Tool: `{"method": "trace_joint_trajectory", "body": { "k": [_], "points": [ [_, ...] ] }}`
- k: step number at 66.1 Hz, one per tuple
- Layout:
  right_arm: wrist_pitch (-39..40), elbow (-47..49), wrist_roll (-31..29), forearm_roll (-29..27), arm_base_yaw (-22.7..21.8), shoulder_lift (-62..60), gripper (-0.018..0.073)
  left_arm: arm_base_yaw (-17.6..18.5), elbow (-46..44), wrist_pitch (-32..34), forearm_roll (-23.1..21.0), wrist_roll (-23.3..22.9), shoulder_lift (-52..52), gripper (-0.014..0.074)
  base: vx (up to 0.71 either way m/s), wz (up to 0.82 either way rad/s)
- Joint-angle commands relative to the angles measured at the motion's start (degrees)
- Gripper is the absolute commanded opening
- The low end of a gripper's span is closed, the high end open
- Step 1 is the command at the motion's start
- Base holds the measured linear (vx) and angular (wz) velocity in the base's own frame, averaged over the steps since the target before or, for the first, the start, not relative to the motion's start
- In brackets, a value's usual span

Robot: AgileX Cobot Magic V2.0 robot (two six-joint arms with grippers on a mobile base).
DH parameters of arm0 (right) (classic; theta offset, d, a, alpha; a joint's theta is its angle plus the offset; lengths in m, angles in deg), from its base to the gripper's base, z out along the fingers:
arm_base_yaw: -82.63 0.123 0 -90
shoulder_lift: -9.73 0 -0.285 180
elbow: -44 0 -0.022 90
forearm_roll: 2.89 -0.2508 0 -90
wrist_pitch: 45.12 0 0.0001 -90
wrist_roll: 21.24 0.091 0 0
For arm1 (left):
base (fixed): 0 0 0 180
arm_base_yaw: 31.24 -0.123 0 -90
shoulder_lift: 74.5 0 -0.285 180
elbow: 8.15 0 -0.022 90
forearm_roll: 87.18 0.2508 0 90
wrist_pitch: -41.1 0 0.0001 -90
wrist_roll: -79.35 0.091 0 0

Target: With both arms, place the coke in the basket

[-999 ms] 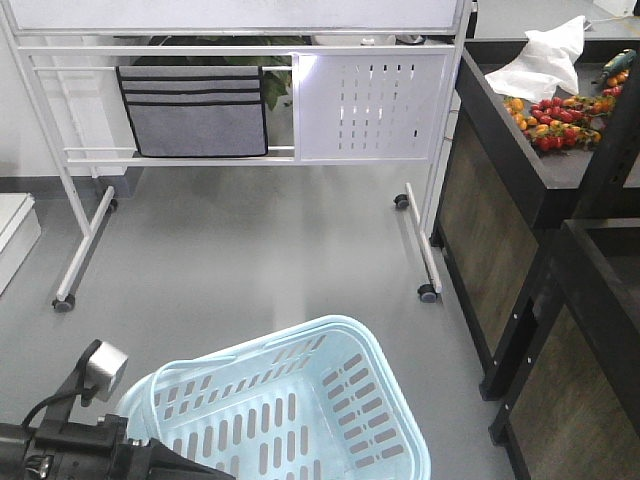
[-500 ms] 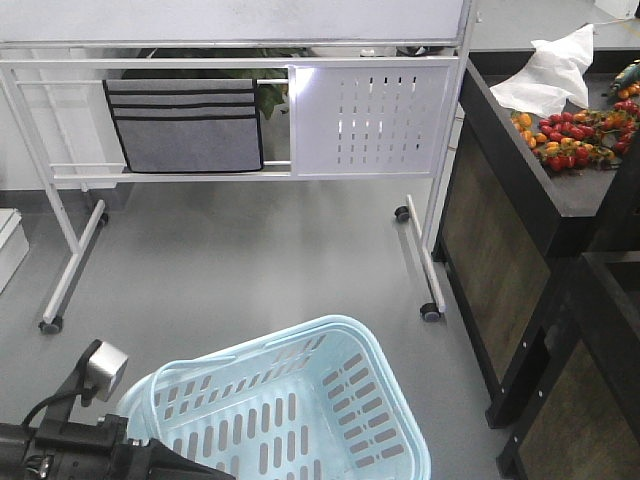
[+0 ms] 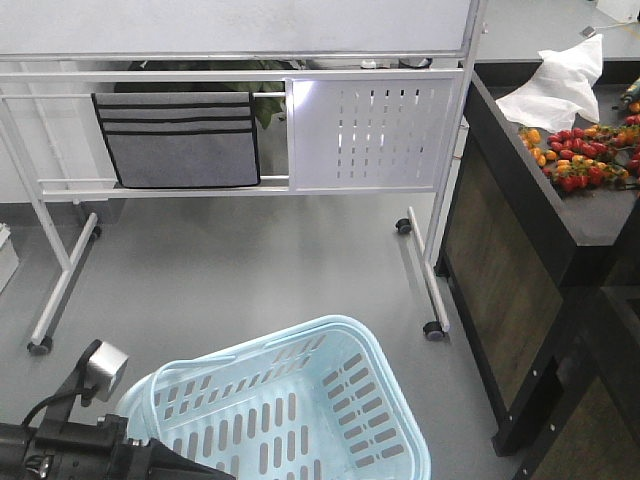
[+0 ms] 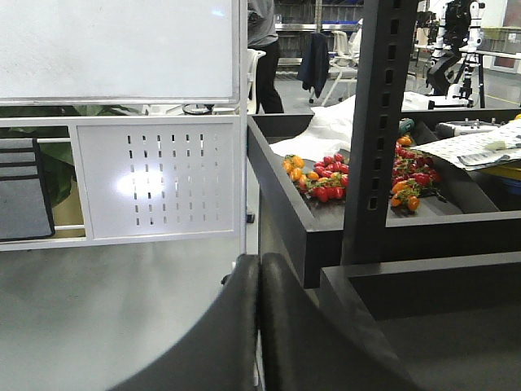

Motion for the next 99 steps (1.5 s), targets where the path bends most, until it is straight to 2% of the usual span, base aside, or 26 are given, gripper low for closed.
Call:
{"method": "trace_joint_trajectory", "body": {
  "k": [1, 99],
  "points": [
    [3.81, -0.45, -0.2, 0.43, -0.48, -0.78, -0.001, 0.39, -1.16, -4.37, -4.27, 0.76, 1.38, -0.0006, 0.13, 0.0],
    [3.81, -0.45, -0.2, 0.43, -0.48, -0.78, -0.001, 0.39, -1.16, -4.37, -4.27, 0.76, 1.38, -0.0006, 0.13, 0.03]
  ]
}}
